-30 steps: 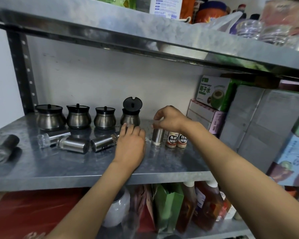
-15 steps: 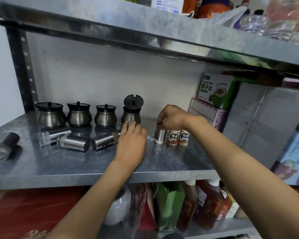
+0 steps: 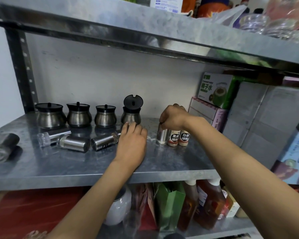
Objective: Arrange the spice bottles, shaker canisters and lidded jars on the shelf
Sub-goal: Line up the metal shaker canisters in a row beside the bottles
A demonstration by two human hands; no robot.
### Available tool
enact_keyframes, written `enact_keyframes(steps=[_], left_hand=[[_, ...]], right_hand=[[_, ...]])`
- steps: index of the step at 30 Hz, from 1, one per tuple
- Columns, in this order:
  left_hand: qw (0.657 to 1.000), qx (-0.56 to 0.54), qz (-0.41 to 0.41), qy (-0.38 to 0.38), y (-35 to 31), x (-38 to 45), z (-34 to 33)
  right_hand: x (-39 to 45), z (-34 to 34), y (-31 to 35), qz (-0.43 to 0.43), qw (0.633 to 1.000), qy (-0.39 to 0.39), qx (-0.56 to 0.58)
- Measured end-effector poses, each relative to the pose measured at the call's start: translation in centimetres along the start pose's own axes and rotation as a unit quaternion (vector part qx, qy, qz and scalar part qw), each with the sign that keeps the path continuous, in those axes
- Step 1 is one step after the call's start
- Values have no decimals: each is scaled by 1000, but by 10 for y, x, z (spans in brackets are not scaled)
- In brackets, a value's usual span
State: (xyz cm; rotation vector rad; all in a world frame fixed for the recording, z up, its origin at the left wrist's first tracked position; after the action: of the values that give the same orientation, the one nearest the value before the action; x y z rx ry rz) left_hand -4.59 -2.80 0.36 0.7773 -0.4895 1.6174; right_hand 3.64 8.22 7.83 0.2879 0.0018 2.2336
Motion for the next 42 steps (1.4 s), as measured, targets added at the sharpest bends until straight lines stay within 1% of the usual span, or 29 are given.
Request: enact_keyframes(steps=[3, 6, 8, 10, 13, 19, 24, 28, 31, 35, 36, 40, 42], left_hand=[[1000, -1, 2, -2, 1, 0, 0], [1000, -3, 3, -4, 0, 1, 1], [1000, -3, 2, -6, 0, 0, 2], [1000, -3, 1, -5, 0, 0, 2], [1000, -8, 8, 0, 1, -1, 3], [1000, -5, 6, 2, 0, -1, 8], [1000, -10, 7, 5, 1, -1, 9], [999, -16, 22, 22, 2, -1, 7], [997, -63, 39, 19, 5, -1, 12], [977, -182, 86, -68, 22, -8, 40], [971, -206, 91, -78, 28, -10, 45], [947, -294, 108, -77, 53, -25, 54], [942, -303, 124, -77, 67, -33, 55]], right_hand=[[-4, 2, 1, 7, 1000, 7, 6], [-4, -1, 0, 3, 999, 24, 38], [-1, -2, -1, -1, 999, 12, 52], [0, -1, -1, 1, 1000, -17, 25], [-3, -5, -3, 3, 1000, -19, -25], [1, -7, -3, 16, 1000, 5, -10], [0, -5, -2, 16, 1000, 5, 5], [-2, -5, -1, 18, 1000, 8, 8], [-5, -4, 0, 8, 1000, 14, 15], [-11, 2, 5, 24, 999, -13, 47], [-12, 2, 8, 32, 998, -16, 48], [-16, -8, 29, 61, 997, 1, 55], [-18, -13, 41, 72, 995, 12, 68]])
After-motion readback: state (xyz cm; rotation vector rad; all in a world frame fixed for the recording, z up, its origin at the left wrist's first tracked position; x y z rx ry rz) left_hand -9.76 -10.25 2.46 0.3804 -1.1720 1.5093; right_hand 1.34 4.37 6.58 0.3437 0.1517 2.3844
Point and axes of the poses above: each hand's wrist, its own x-axis towards the middle knuckle, its own z-axis out of the back of the hand, y = z × x, the point moved 7 cm from there along x, towards the middle knuckle, and after that the axes turned 1 degree about x, right-handed, at the moved point
